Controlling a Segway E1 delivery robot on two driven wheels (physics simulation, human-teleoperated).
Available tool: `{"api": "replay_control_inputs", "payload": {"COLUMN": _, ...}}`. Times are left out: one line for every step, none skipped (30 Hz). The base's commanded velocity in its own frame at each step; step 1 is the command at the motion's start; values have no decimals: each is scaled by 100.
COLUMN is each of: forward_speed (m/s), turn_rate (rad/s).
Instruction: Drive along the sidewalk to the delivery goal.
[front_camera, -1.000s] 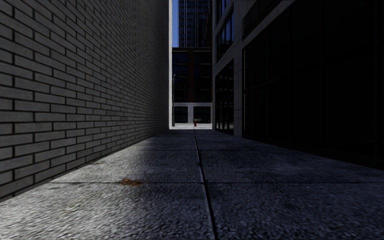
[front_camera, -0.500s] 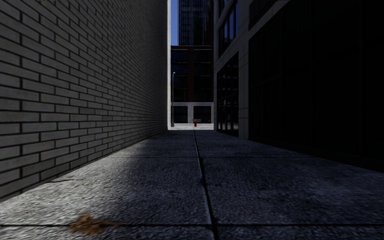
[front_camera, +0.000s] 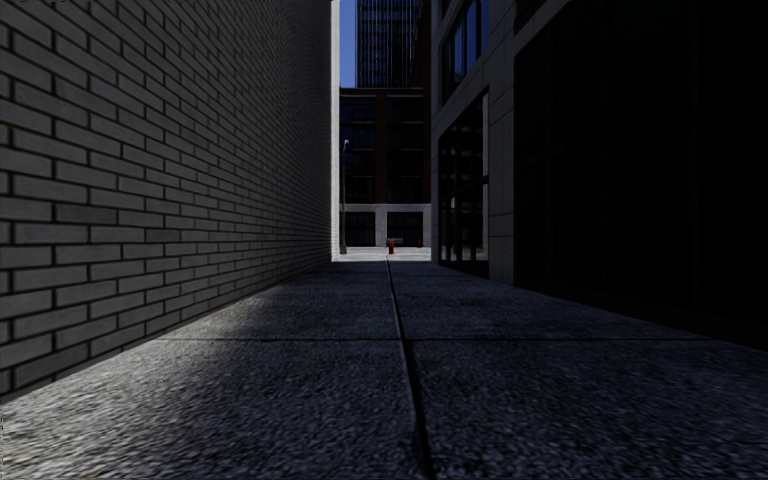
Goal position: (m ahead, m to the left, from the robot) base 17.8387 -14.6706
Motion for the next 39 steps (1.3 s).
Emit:
{"api": "replay_control_inputs", "payload": {"forward_speed": 197, "turn_rate": 0}}
{"api": "replay_control_inputs", "payload": {"forward_speed": 197, "turn_rate": 0}}
{"api": "replay_control_inputs", "payload": {"forward_speed": 197, "turn_rate": 0}}
{"api": "replay_control_inputs", "payload": {"forward_speed": 197, "turn_rate": 0}}
{"api": "replay_control_inputs", "payload": {"forward_speed": 197, "turn_rate": 0}}
{"api": "replay_control_inputs", "payload": {"forward_speed": 197, "turn_rate": 0}}
{"api": "replay_control_inputs", "payload": {"forward_speed": 197, "turn_rate": 0}}
{"api": "replay_control_inputs", "payload": {"forward_speed": 197, "turn_rate": 0}}
{"api": "replay_control_inputs", "payload": {"forward_speed": 197, "turn_rate": 0}}
{"api": "replay_control_inputs", "payload": {"forward_speed": 197, "turn_rate": 0}}
{"api": "replay_control_inputs", "payload": {"forward_speed": 197, "turn_rate": 0}}
{"api": "replay_control_inputs", "payload": {"forward_speed": 197, "turn_rate": 0}}
{"api": "replay_control_inputs", "payload": {"forward_speed": 197, "turn_rate": 0}}
{"api": "replay_control_inputs", "payload": {"forward_speed": 197, "turn_rate": 0}}
{"api": "replay_control_inputs", "payload": {"forward_speed": 197, "turn_rate": 0}}
{"api": "replay_control_inputs", "payload": {"forward_speed": 197, "turn_rate": 0}}
{"api": "replay_control_inputs", "payload": {"forward_speed": 197, "turn_rate": 0}}
{"api": "replay_control_inputs", "payload": {"forward_speed": 197, "turn_rate": 0}}
{"api": "replay_control_inputs", "payload": {"forward_speed": 197, "turn_rate": 0}}
{"api": "replay_control_inputs", "payload": {"forward_speed": 200, "turn_rate": 0}}
{"api": "replay_control_inputs", "payload": {"forward_speed": 200, "turn_rate": 0}}
{"api": "replay_control_inputs", "payload": {"forward_speed": 200, "turn_rate": 0}}
{"api": "replay_control_inputs", "payload": {"forward_speed": 200, "turn_rate": 0}}
{"api": "replay_control_inputs", "payload": {"forward_speed": 200, "turn_rate": 0}}
{"api": "replay_control_inputs", "payload": {"forward_speed": 200, "turn_rate": 0}}
{"api": "replay_control_inputs", "payload": {"forward_speed": 200, "turn_rate": 0}}
{"api": "replay_control_inputs", "payload": {"forward_speed": 200, "turn_rate": 0}}
{"api": "replay_control_inputs", "payload": {"forward_speed": 200, "turn_rate": 0}}
{"api": "replay_control_inputs", "payload": {"forward_speed": 200, "turn_rate": 0}}
{"api": "replay_control_inputs", "payload": {"forward_speed": 200, "turn_rate": 0}}
{"api": "replay_control_inputs", "payload": {"forward_speed": 200, "turn_rate": 0}}
{"api": "replay_control_inputs", "payload": {"forward_speed": 200, "turn_rate": 0}}
{"api": "replay_control_inputs", "payload": {"forward_speed": 200, "turn_rate": 0}}
{"api": "replay_control_inputs", "payload": {"forward_speed": 200, "turn_rate": 0}}
{"api": "replay_control_inputs", "payload": {"forward_speed": 200, "turn_rate": 0}}
{"api": "replay_control_inputs", "payload": {"forward_speed": 200, "turn_rate": 0}}
{"api": "replay_control_inputs", "payload": {"forward_speed": 200, "turn_rate": 0}}
{"api": "replay_control_inputs", "payload": {"forward_speed": 200, "turn_rate": 0}}
{"api": "replay_control_inputs", "payload": {"forward_speed": 200, "turn_rate": 0}}
